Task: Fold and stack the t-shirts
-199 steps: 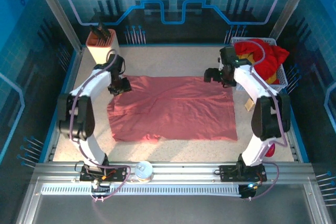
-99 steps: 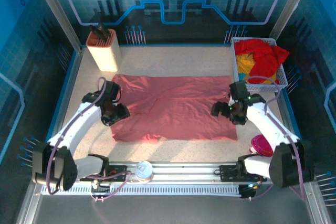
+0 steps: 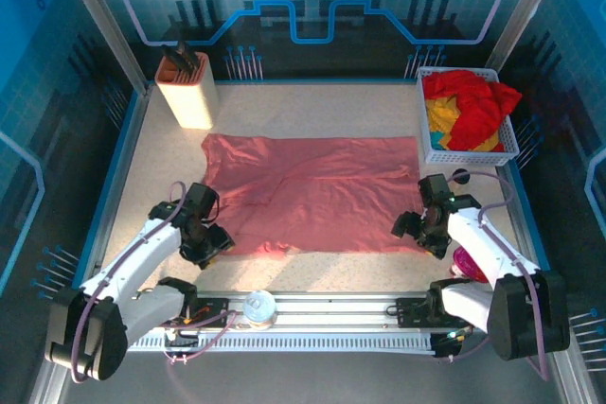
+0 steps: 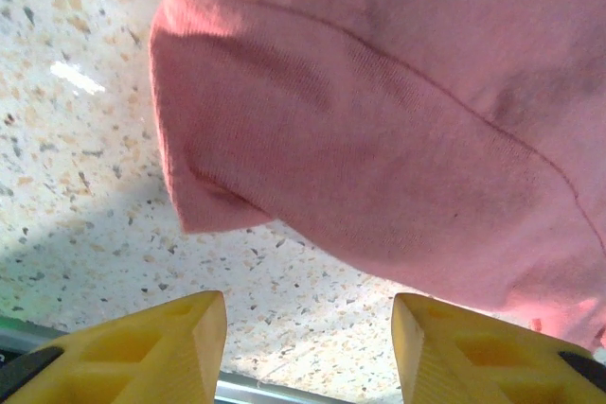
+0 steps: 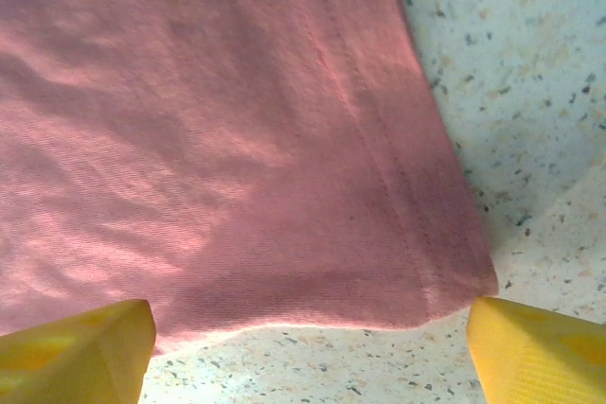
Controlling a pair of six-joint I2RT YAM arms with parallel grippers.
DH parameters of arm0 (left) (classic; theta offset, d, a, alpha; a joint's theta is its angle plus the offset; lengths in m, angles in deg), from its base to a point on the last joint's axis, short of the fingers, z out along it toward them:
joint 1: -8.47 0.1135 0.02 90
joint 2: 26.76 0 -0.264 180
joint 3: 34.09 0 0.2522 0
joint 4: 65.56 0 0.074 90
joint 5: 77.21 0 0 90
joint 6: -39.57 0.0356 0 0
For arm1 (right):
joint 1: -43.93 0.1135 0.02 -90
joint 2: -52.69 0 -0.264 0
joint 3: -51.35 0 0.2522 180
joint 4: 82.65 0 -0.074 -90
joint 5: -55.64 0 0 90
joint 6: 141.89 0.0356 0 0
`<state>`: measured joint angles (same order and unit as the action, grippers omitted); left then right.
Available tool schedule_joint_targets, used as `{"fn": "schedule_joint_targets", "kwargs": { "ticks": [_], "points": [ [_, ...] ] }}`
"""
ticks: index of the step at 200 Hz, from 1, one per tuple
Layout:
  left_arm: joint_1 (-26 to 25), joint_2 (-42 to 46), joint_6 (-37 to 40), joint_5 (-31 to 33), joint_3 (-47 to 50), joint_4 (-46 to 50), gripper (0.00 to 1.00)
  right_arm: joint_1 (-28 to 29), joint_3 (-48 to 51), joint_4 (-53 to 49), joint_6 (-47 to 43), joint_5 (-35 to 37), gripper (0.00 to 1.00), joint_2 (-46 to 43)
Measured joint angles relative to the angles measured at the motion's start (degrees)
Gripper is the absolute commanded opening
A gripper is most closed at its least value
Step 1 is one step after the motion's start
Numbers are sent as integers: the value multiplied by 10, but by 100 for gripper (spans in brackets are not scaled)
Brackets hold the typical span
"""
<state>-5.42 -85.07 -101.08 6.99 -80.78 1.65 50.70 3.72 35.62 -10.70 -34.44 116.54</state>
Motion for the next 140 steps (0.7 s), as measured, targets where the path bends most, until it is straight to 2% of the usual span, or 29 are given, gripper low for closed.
{"fn": "schedule_joint_targets", "kwargs": {
  "ticks": [45, 72, 120, 140],
  "points": [
    [-33, -19, -32, 19, 11, -28, 51, -1, 26, 15, 24, -2, 86, 2],
    [-40, -37, -50, 37, 31, -57, 50, -1, 33, 32, 30, -2, 81, 22],
    [-62, -74, -63, 78, 31, -90, 47, -1, 28, 27, 36, 19, 59, 44],
    [-66, -78, -62, 96, 26, -97, 45, -2, 27, 22, 31, 29, 42, 47]
  ]
}}
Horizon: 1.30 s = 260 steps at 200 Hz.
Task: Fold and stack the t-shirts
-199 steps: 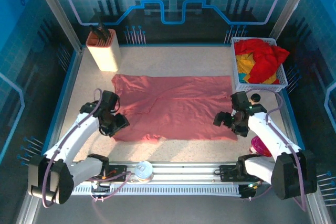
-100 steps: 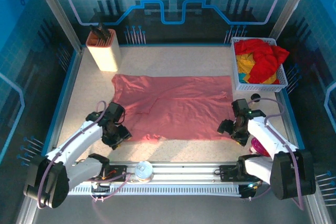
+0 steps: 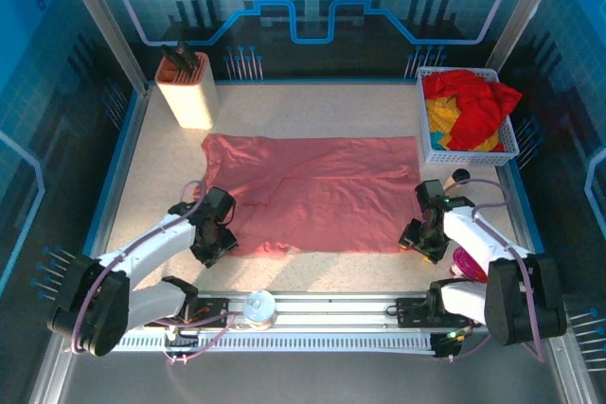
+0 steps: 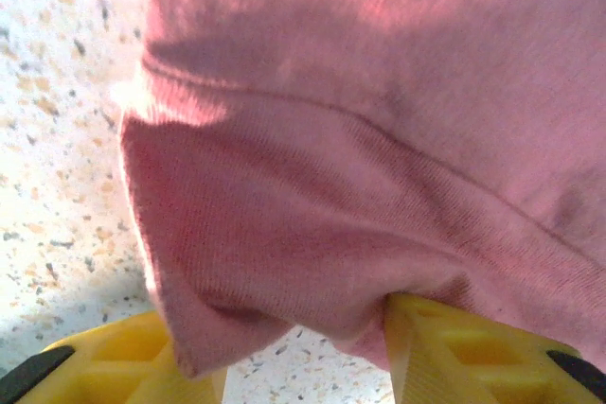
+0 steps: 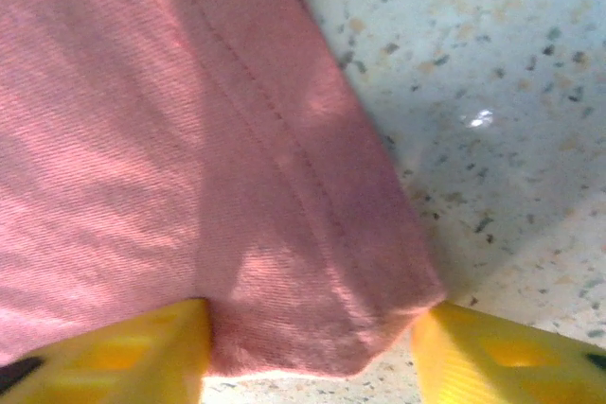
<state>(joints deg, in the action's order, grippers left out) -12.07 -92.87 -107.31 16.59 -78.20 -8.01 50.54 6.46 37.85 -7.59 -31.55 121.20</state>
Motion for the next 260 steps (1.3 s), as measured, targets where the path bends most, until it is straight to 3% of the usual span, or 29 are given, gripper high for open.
{"fn": "schedule_joint_targets", "kwargs": {
  "ticks": [22, 43, 59, 66, 84, 95, 175, 244, 260],
  "points": [
    [0, -5, 4, 13, -8, -12, 39, -5, -3, -5, -7, 9, 28, 7],
    [0, -13, 13, 25, -18, -20, 33, -6, -14, 22, -15, 5, 21, 19],
    [0, -16, 21, 35, -26, -22, 25, -6, -22, 46, -21, 0, 16, 24],
    [0, -18, 27, 40, -30, -22, 21, -6, -24, 56, -23, -3, 9, 26],
    [-1, -23, 34, 48, -40, -23, 8, -7, -30, 71, -30, -9, 0, 37],
    [-1, -25, 46, 50, -47, -23, 0, -7, -34, 77, -32, -17, 0, 46],
    [10, -54, 85, 29, -166, 22, 0, -26, -126, 57, -43, -33, 2, 55],
    [105, -226, 186, -17, -314, 24, 0, -38, -272, 72, -75, -50, 5, 221],
    [122, -272, 209, -21, -342, 22, 16, -42, -285, 73, -82, -50, 9, 247]
  ]
}}
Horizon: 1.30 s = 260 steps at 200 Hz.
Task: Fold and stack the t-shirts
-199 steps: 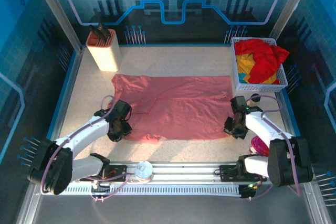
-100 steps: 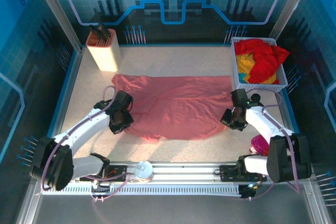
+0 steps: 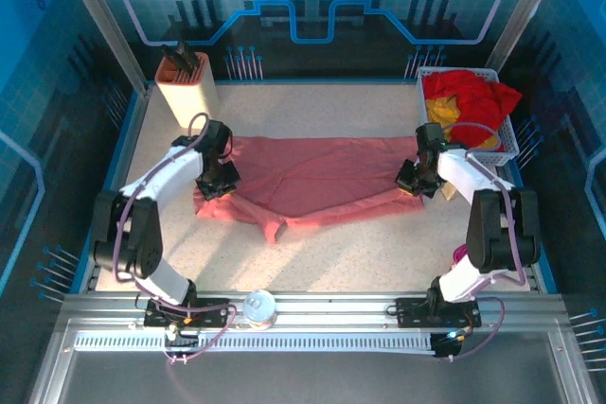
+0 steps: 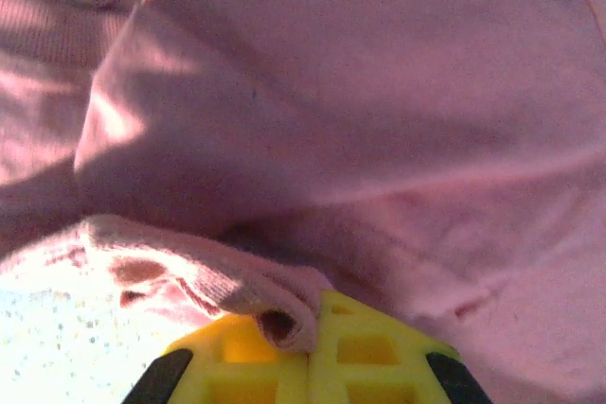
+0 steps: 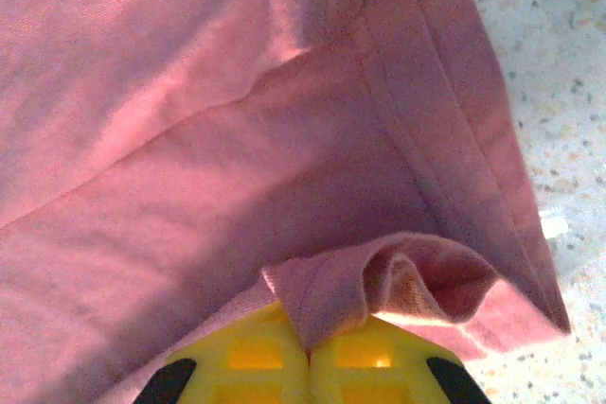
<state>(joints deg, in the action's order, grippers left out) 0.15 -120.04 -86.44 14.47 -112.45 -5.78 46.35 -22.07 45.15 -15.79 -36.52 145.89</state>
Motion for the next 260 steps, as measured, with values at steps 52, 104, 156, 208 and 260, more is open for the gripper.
{"fn": "schedule_joint_targets", "kwargs": {
  "ticks": [52, 104, 156, 208, 260],
  "points": [
    [14, -28, 40, 0, -35, 3, 51, -7, -5, 10, -14, 0, 68, 13],
    [14, 113, 45, -5, 70, -2, 43, -10, 11, 31, -39, -19, 92, -47],
    [18, 147, 5, -16, 198, -47, 41, -11, 38, 42, -54, -29, 93, -82],
    [18, 136, -11, 0, 207, -83, 38, -19, 51, 45, -60, -41, 93, -82],
    [18, 115, -6, 26, 206, -92, 37, -25, 57, 60, -59, -61, 92, -80]
  ]
}}
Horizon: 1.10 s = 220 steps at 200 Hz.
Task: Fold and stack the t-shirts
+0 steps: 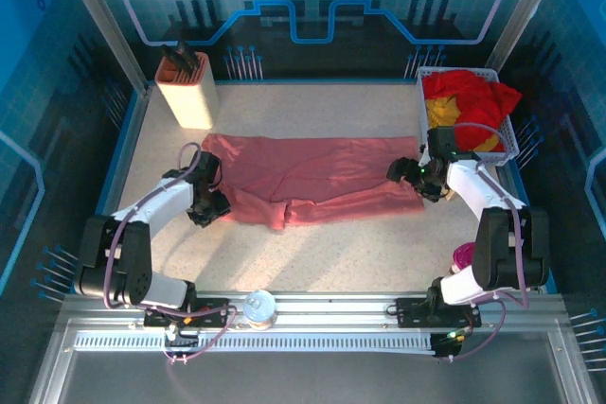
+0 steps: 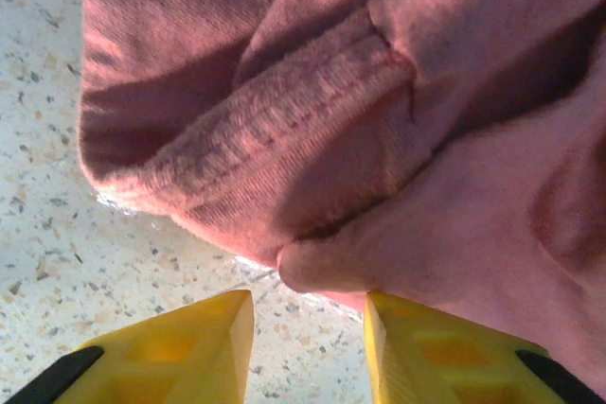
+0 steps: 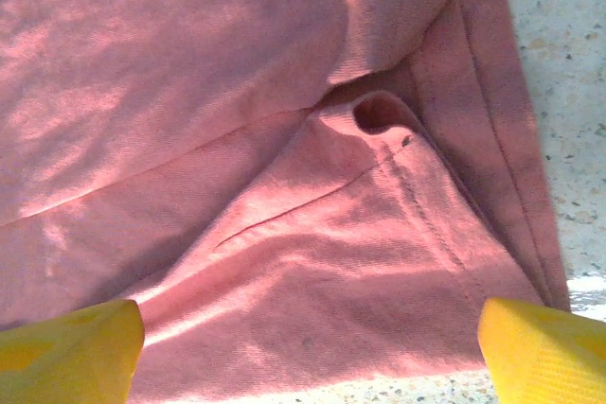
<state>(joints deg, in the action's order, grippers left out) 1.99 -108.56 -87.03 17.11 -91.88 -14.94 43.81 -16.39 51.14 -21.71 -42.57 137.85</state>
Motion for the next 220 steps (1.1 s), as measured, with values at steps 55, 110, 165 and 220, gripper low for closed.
{"fn": "schedule_joint_targets", "kwargs": {
  "ticks": [55, 110, 165, 220],
  "points": [
    [0, -11, 10, 15, 0, -34, 32, 0, 0, 4, 0, -10, 91, 1],
    [0, -28, 21, 23, -5, -57, 21, -1, 10, 12, 0, -20, 89, 4],
    [0, -32, 23, 24, -5, -59, 0, -5, 11, 12, 2, -22, 89, 4],
    [0, -19, 25, 24, -22, -28, 0, -26, 6, 1, 18, 16, 66, 9]
  ]
}}
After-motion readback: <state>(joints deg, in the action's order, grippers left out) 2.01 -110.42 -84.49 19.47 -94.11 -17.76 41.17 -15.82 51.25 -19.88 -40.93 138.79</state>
